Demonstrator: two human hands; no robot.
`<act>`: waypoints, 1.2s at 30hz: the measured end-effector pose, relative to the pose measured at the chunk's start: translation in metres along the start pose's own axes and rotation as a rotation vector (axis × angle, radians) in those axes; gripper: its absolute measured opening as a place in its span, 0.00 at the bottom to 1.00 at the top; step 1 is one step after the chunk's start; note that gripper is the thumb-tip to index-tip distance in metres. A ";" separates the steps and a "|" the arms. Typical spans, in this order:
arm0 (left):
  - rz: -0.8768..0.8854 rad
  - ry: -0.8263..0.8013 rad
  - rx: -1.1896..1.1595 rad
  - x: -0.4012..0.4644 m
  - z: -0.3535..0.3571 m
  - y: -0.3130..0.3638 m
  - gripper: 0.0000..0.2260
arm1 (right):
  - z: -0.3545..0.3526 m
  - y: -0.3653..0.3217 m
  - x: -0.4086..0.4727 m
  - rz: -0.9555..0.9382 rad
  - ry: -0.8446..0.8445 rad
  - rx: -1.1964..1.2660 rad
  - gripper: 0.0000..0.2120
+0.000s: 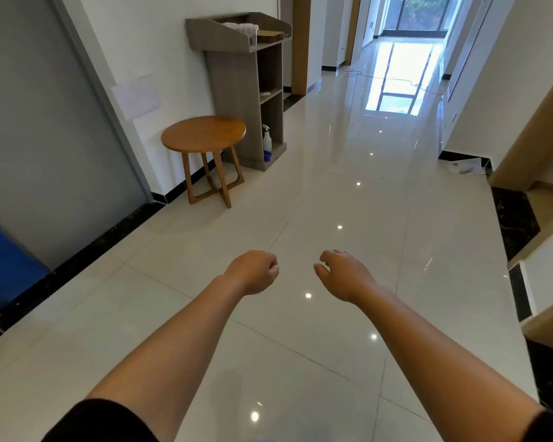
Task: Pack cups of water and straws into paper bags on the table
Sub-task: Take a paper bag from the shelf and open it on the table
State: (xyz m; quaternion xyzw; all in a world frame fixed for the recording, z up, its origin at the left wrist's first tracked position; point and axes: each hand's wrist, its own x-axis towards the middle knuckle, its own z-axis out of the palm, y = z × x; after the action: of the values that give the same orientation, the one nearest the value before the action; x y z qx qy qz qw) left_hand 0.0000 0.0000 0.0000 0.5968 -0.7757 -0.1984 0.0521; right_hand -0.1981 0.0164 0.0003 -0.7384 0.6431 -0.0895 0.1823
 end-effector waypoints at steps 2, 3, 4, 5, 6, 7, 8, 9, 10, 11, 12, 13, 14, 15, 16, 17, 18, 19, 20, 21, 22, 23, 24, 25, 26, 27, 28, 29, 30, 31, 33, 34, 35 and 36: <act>-0.015 0.015 -0.010 0.012 -0.002 -0.002 0.10 | -0.001 0.005 0.011 0.013 0.000 -0.002 0.19; -0.021 0.012 -0.022 0.019 -0.002 -0.003 0.09 | -0.001 0.007 0.018 0.013 0.003 -0.006 0.19; -0.019 0.008 -0.035 0.027 -0.004 -0.005 0.10 | -0.001 0.008 0.027 0.009 -0.001 -0.014 0.19; -0.019 -0.003 -0.051 0.036 -0.005 -0.006 0.12 | -0.002 0.010 0.036 0.014 -0.005 -0.017 0.19; -0.015 -0.006 -0.062 0.046 -0.006 -0.008 0.14 | -0.001 0.011 0.046 0.016 0.000 -0.013 0.19; -0.010 -0.010 -0.067 0.057 -0.008 -0.011 0.15 | -0.001 0.013 0.056 0.020 0.002 -0.012 0.19; -0.004 -0.009 -0.072 0.068 -0.010 -0.014 0.15 | -0.002 0.014 0.067 0.018 0.018 -0.010 0.19; -0.001 -0.011 -0.074 0.081 -0.012 -0.018 0.16 | -0.003 0.015 0.079 0.022 0.018 -0.008 0.19; 0.004 -0.009 -0.075 0.094 -0.014 -0.022 0.16 | -0.003 0.016 0.092 0.025 0.019 -0.007 0.19; 0.006 -0.011 -0.075 0.107 -0.018 -0.026 0.16 | -0.005 0.016 0.105 0.029 0.013 -0.008 0.19; 0.009 -0.012 -0.077 0.120 -0.022 -0.029 0.16 | -0.007 0.015 0.118 0.035 0.009 -0.006 0.19; 0.010 -0.016 -0.077 0.134 -0.027 -0.033 0.16 | -0.008 0.015 0.131 0.040 0.001 -0.008 0.19; 0.014 -0.019 -0.076 0.148 -0.032 -0.037 0.16 | -0.011 0.014 0.144 0.044 -0.004 -0.012 0.19; 0.016 -0.021 -0.072 0.161 -0.038 -0.042 0.15 | -0.013 0.012 0.159 0.046 -0.005 -0.017 0.18; 0.019 -0.021 -0.068 0.176 -0.043 -0.047 0.15 | -0.016 0.011 0.174 0.044 -0.008 -0.022 0.18; 0.024 -0.019 -0.059 0.189 -0.049 -0.052 0.15 | -0.019 0.009 0.189 0.046 -0.006 -0.022 0.18; 0.030 -0.013 -0.047 0.204 -0.055 -0.058 0.14 | -0.022 0.007 0.205 0.048 -0.001 -0.021 0.18; 0.032 -0.009 -0.037 0.217 -0.061 -0.064 0.14 | -0.024 0.005 0.222 0.047 -0.001 -0.021 0.18; 0.035 -0.006 -0.028 0.230 -0.066 -0.071 0.13 | -0.026 0.002 0.237 0.044 0.004 -0.019 0.18; 0.036 -0.005 -0.019 0.243 -0.070 -0.077 0.13 | -0.028 0.001 0.251 0.042 0.004 -0.021 0.18; 0.037 -0.008 -0.014 0.254 -0.075 -0.082 0.13 | -0.029 -0.001 0.265 0.041 0.006 -0.018 0.18; 0.037 -0.012 -0.017 0.265 -0.079 -0.087 0.14 | -0.030 -0.001 0.277 0.039 0.008 -0.016 0.18; 0.035 -0.016 -0.026 0.275 -0.082 -0.092 0.14 | -0.030 -0.001 0.288 0.038 0.012 -0.013 0.18; 0.031 -0.020 -0.035 0.285 -0.085 -0.095 0.15 | -0.031 0.000 0.298 0.039 0.009 -0.013 0.18; 0.026 -0.028 -0.039 0.293 -0.088 -0.098 0.16 | -0.031 0.001 0.307 0.044 0.001 -0.013 0.19; 0.021 -0.035 -0.039 0.302 -0.090 -0.100 0.16 | -0.031 0.003 0.315 0.050 -0.007 -0.014 0.19; 0.017 -0.042 -0.040 0.311 -0.091 -0.101 0.16 | -0.032 0.006 0.324 0.055 -0.012 -0.016 0.19; 0.013 -0.051 -0.044 0.320 -0.093 -0.102 0.17 | -0.033 0.009 0.333 0.058 -0.014 -0.021 0.19; 0.010 -0.059 -0.049 0.331 -0.094 -0.103 0.18 | -0.034 0.012 0.343 0.062 -0.017 -0.024 0.19; 0.008 -0.063 -0.052 0.342 -0.095 -0.103 0.18 | -0.035 0.015 0.353 0.063 -0.020 -0.025 0.19; 0.012 -0.062 -0.050 0.367 -0.096 -0.104 0.19 | -0.037 0.022 0.375 0.063 -0.027 -0.023 0.20; 0.012 -0.063 -0.044 0.381 -0.095 -0.104 0.18 | -0.038 0.027 0.387 0.062 -0.030 -0.021 0.20; 0.011 -0.067 -0.038 0.396 -0.095 -0.103 0.18 | -0.039 0.032 0.400 0.060 -0.032 -0.019 0.20; 0.009 -0.074 -0.035 0.411 -0.094 -0.102 0.18 | -0.040 0.037 0.413 0.060 -0.034 -0.017 0.20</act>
State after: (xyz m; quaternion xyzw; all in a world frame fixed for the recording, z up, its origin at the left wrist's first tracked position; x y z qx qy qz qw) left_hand 0.0066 -0.4334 -0.0162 0.5845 -0.7762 -0.2339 0.0346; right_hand -0.1823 -0.3999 -0.0191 -0.7219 0.6624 -0.0659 0.1892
